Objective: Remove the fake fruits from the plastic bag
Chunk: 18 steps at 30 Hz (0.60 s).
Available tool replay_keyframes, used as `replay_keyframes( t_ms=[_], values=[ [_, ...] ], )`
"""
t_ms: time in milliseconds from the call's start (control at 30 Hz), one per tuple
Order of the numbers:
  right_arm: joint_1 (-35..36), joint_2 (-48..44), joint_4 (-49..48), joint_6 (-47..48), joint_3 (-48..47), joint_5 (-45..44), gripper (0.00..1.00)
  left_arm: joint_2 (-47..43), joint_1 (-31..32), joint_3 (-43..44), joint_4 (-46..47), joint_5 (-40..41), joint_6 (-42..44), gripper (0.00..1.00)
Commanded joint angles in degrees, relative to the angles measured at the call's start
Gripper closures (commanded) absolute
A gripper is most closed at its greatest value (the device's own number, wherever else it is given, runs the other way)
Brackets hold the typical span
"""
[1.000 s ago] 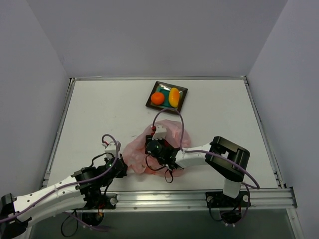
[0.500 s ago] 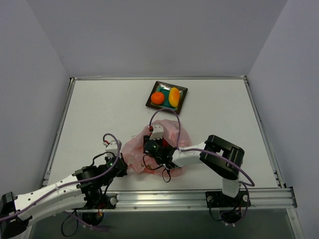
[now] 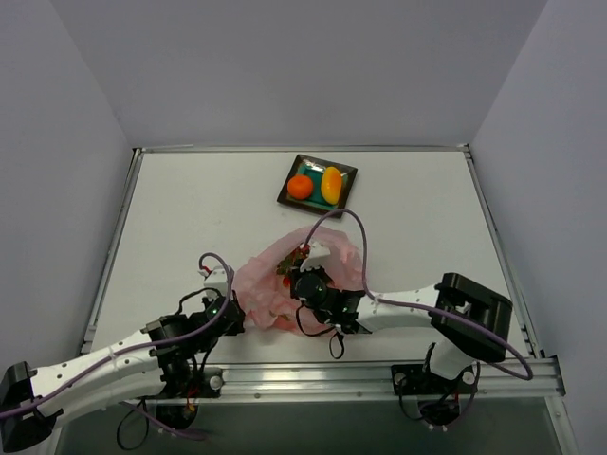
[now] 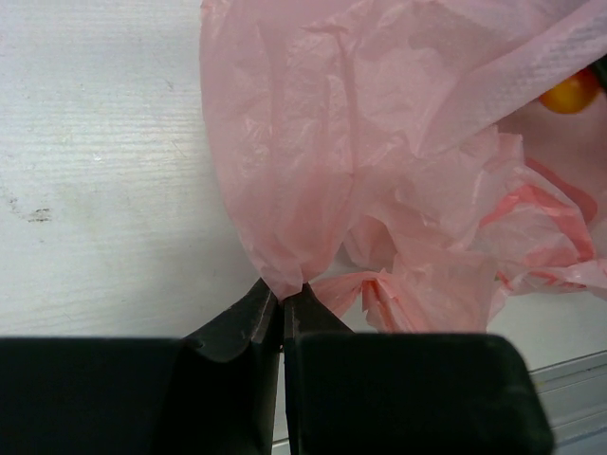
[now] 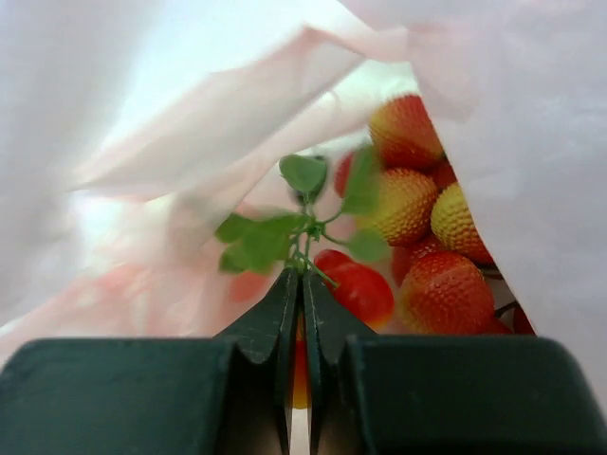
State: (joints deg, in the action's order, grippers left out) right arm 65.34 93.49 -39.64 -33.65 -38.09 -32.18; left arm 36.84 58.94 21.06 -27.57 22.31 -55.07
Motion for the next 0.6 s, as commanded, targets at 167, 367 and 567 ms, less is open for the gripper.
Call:
replay_keyframes(
  t_ms=[167, 367, 567],
  values=[
    [7.3, -16.6, 2.7, -1.1, 5.7, -4.5, 1.0, 3.6, 0.7, 3.6, 5.2, -0.3, 1.6, 0.98],
    [13.0, -26.2, 9.9, -1.1, 5.9, -5.8, 1.0, 5.0, 0.7, 4.7, 8.2, -0.2, 2.8, 0.98],
    [15.0, -33.1, 10.9, 2.4, 2.2, -1.8, 1.0, 7.5, 0.7, 4.1, 10.8, -1.1, 2.9, 0.98]
  ],
)
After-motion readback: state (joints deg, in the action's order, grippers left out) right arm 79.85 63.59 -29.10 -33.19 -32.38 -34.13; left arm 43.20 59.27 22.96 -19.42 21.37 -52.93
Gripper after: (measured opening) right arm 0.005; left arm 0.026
